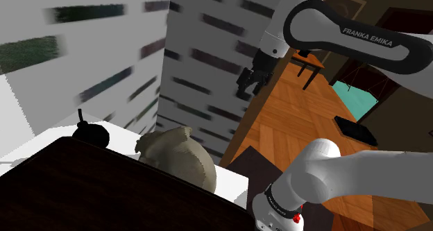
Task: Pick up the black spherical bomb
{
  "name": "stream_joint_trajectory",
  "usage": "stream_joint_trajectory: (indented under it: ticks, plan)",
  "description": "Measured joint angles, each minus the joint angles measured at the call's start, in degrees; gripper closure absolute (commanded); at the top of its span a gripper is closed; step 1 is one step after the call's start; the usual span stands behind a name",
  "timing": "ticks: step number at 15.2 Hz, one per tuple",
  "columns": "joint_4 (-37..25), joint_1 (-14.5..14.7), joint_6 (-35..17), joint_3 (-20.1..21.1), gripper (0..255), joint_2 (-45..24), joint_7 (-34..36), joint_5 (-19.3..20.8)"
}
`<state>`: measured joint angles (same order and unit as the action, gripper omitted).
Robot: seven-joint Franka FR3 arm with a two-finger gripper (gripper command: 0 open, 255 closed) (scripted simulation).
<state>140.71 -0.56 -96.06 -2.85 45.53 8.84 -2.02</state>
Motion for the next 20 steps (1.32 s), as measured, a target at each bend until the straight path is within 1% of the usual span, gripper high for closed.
stream_joint_trajectory:
  ticks: [2,5,11,16,20]
  plan:
    - [-0.2,0.3,-0.3,0.6,0,-0.6,0.5,-0.3]
    - [-1.7,1.7,-1.7,3.9,0,-3.3,3.7,-1.7]
    - [-7.8,3.9,-5.3,10.7,0,-12.9,10.1,-3.3]
    - [-13.2,5.3,-7.9,16.4,0,-21.1,16.2,-3.1]
    - [-20.1,5.9,-8.2,20.3,0,-28.8,20.9,-1.3]
